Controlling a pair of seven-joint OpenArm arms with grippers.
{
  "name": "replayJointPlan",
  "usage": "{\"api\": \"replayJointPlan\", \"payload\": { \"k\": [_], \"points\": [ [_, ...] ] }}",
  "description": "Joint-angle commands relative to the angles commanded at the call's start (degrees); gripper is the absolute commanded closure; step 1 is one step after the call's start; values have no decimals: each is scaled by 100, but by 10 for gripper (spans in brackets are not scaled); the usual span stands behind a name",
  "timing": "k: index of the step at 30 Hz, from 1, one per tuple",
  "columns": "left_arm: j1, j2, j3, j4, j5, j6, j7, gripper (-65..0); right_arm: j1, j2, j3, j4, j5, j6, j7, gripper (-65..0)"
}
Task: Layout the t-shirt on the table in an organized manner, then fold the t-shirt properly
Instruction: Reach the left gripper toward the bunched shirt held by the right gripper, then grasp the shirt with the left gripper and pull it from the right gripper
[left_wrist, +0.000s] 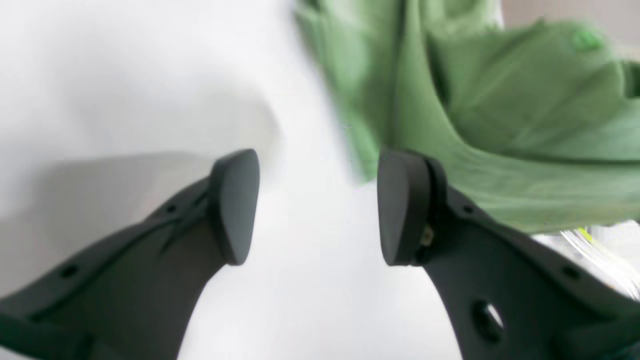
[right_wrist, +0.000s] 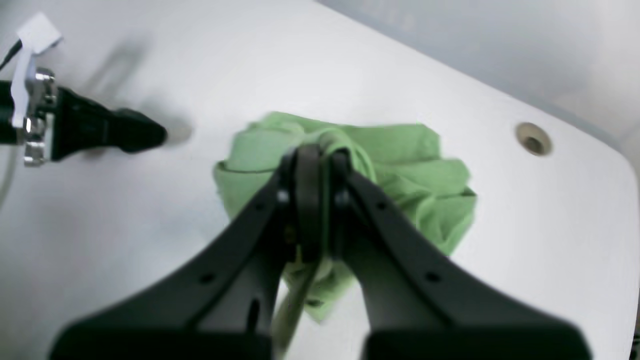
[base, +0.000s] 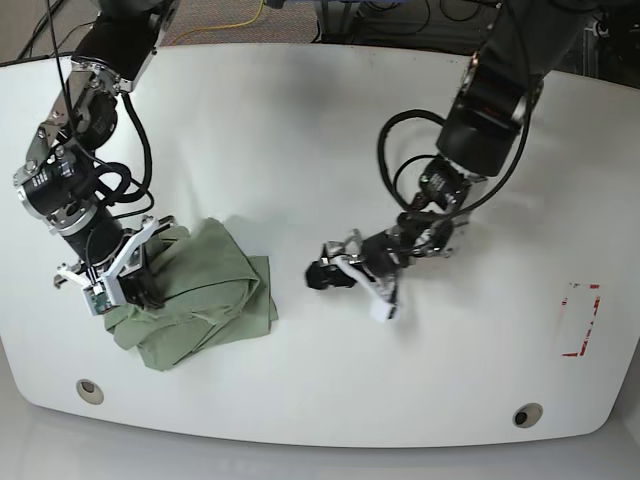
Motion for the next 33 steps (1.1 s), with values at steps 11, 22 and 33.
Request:
{"api": "replayJointPlan", "payload": {
  "k": [11, 22, 33],
  "points": [
    [1705, -1705, -1160, 2743, -18, 0, 79, -346, -607, -642, -1037, -273, 202, 132, 18, 0],
    [3807, -2778, -4404, 4149, -26, -9, 79, -346, -800, -1776, -2769, -343, -97, 171, 26, 0],
    [4738, -2752, -7244, 4325, -79, -9, 141, -347, -747, -2487, -5029, -431, -914, 171, 26, 0]
  ]
}}
